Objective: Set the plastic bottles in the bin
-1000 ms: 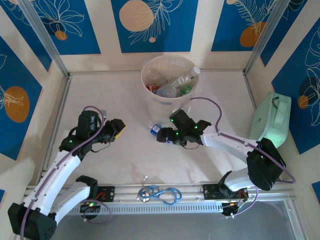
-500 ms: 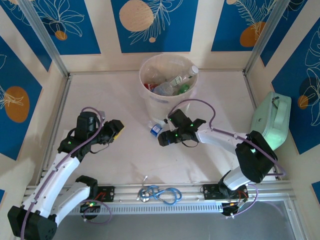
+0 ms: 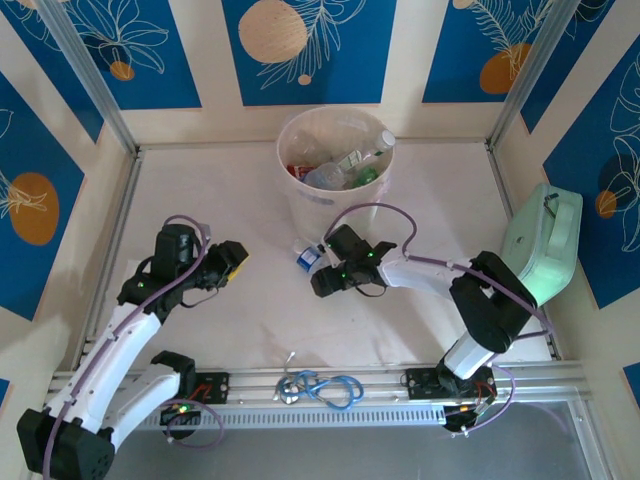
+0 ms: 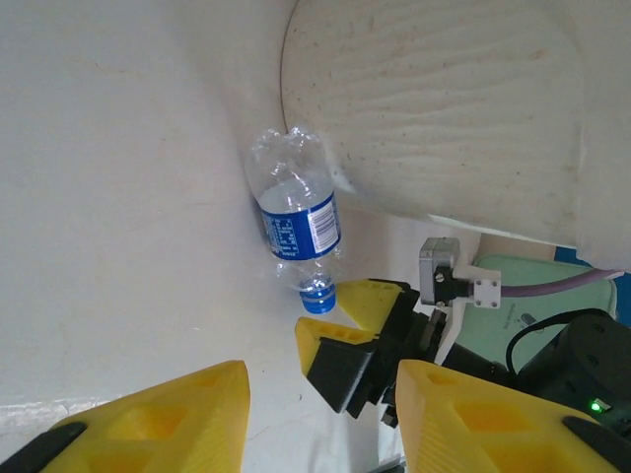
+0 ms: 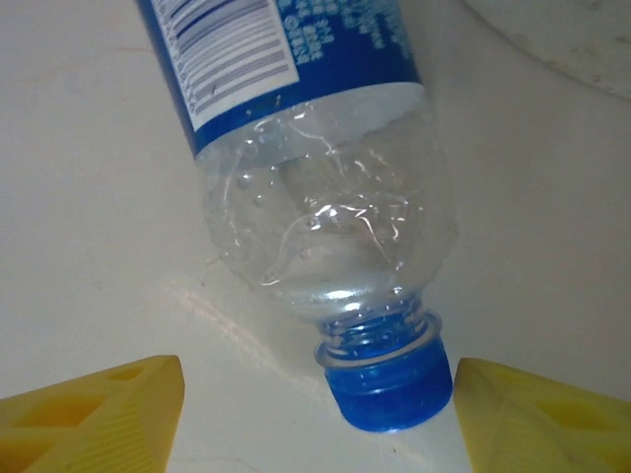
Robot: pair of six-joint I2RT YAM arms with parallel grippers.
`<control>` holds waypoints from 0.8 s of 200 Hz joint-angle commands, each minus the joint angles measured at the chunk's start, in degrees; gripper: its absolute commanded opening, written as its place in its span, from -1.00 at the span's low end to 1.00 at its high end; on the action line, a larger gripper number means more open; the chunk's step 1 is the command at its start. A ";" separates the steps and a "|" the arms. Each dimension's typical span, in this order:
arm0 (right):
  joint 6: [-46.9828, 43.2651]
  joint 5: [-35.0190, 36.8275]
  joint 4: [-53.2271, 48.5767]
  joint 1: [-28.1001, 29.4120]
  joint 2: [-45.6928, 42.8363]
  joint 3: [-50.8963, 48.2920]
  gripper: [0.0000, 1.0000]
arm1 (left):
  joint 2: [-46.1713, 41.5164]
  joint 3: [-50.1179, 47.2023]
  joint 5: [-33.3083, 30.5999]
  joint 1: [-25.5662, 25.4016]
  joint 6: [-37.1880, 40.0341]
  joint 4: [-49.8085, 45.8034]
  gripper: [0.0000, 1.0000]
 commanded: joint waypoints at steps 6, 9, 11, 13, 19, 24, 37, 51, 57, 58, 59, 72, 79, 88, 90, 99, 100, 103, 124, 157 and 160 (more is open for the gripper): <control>-1.08 3.42 1.62 2.73 3.35 1.31 0.33 | 0.39 -0.21 1.25 0.80 -0.24 0.69 -0.14; -1.06 3.83 1.72 3.00 3.56 1.45 0.31 | 0.47 -0.18 1.25 0.80 -0.29 0.73 -0.14; -1.09 4.02 1.76 3.21 3.69 1.54 0.29 | 0.52 -0.14 1.25 0.80 -0.27 0.72 -0.14; -1.26 4.16 1.77 3.32 3.90 1.63 0.27 | 0.56 -0.11 1.29 0.80 -0.27 0.69 -0.13; -1.50 4.27 1.85 3.53 4.51 2.11 0.22 | 0.72 0.06 1.38 0.78 -0.17 0.74 -0.14; -1.58 4.47 1.73 3.80 5.06 2.48 0.19 | 0.81 0.32 1.42 0.80 -0.06 0.63 -0.14; -1.81 5.47 1.18 4.09 5.93 3.43 0.14 | 1.17 0.81 1.41 0.80 0.34 0.23 -0.14; -1.49 6.11 1.13 4.23 6.37 3.97 0.07 | 1.27 1.04 1.42 0.80 0.52 0.04 -0.14; -1.27 6.42 1.15 4.27 6.39 4.11 0.02 | 1.23 1.04 1.33 0.75 0.58 0.04 -0.14; -1.25 6.47 1.15 4.32 6.37 4.13 0.02 | 1.25 1.04 1.33 0.77 0.58 0.04 -0.14; -1.19 6.54 1.15 4.34 6.36 4.14 0.01 | 1.26 1.04 1.33 0.79 0.59 0.04 -0.14; -0.64 7.59 0.92 4.53 6.27 4.45 -0.09 | 1.19 0.87 1.30 0.80 0.59 0.11 -0.14; -0.45 8.13 0.43 4.80 6.27 4.74 -0.16 | 1.18 0.70 1.33 0.80 0.63 0.20 -0.14; -0.49 8.65 -0.21 5.31 6.02 4.93 -0.23 | 1.25 0.52 1.42 0.80 0.64 0.26 -0.14; -0.51 8.88 -0.42 5.54 5.91 4.94 -0.25 | 1.27 0.47 1.42 0.80 0.62 0.29 -0.14; -0.43 9.77 -1.17 6.51 5.22 4.75 -0.31 | 1.26 0.34 1.42 0.80 0.69 0.45 -0.14; -0.43 9.86 -1.24 6.67 5.12 4.72 -0.32 | 1.27 0.30 1.42 0.85 0.68 0.47 -0.14; -0.33 9.97 -1.56 6.96 4.73 4.62 -0.34 | 1.27 0.25 1.42 0.88 0.67 0.54 -0.14; 1.09 12.01 -4.47 10.86 1.36 3.80 -0.43 | 1.27 -0.34 1.42 0.88 0.51 1.54 -0.14; 6.16 17.60 -13.94 20.64 -7.05 4.90 -0.50 | 1.30 -0.16 0.99 1.05 0.58 2.41 -0.14; 6.85 18.03 -15.04 21.61 -7.90 5.29 -0.50 | 1.28 -0.08 0.91 1.06 0.68 2.39 -0.14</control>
